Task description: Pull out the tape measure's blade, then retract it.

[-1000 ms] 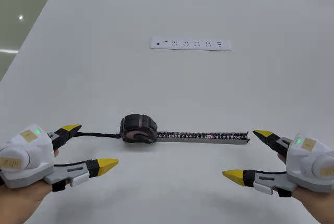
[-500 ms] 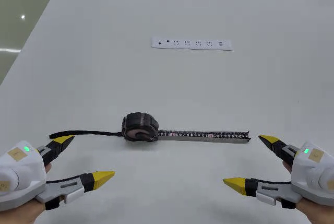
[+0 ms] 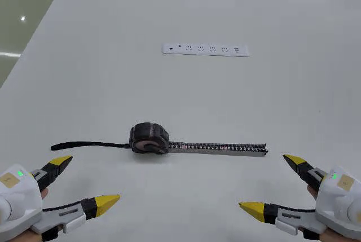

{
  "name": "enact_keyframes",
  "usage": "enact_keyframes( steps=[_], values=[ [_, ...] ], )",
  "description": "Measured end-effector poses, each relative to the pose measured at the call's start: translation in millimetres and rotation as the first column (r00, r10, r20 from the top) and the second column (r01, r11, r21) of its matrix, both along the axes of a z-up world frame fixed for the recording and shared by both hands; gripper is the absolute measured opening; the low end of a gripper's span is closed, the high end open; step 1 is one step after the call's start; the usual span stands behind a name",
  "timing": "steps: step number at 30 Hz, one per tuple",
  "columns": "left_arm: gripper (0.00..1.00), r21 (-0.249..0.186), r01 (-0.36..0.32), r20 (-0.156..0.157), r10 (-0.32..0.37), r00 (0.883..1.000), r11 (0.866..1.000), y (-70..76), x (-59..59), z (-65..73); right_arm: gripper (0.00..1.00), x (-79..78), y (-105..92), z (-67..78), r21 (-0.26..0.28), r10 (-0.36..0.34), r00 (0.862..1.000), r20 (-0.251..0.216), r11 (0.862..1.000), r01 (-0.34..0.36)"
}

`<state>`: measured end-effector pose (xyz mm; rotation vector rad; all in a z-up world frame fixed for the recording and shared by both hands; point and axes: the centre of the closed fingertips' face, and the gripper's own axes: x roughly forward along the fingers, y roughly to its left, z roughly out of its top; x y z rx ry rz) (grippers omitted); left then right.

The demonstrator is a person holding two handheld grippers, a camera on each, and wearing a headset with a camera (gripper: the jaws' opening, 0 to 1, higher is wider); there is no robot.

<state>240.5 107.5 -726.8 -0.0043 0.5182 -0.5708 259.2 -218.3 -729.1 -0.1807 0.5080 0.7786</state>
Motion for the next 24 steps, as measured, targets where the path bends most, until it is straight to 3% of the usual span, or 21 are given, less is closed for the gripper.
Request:
enact_keyframes(
  steps=[14, 19, 24],
  values=[
    [0.86, -0.022, -0.031, -0.019, 0.031, 0.999, 0.999, 1.3, -15.5, -1.9, 0.96, -25.0, -1.8, 2.6, 0.036, -0.038, 0.999, -0.004, 0.999, 0.038],
    [0.86, -0.031, -0.043, -0.022, 0.042, 0.999, 0.999, 1.1, -18.5, -3.6, 0.95, -27.5, -4.2, 0.1, 0.032, -0.054, 0.999, -0.002, 0.998, 0.054],
    [0.85, -0.028, -0.035, -0.015, 0.035, 0.999, 0.999, -0.1, -18.5, -2.7, 0.95, -26.0, -6.4, 1.9, 0.063, -0.083, 0.996, -0.014, 0.995, 0.083]
  ],
)
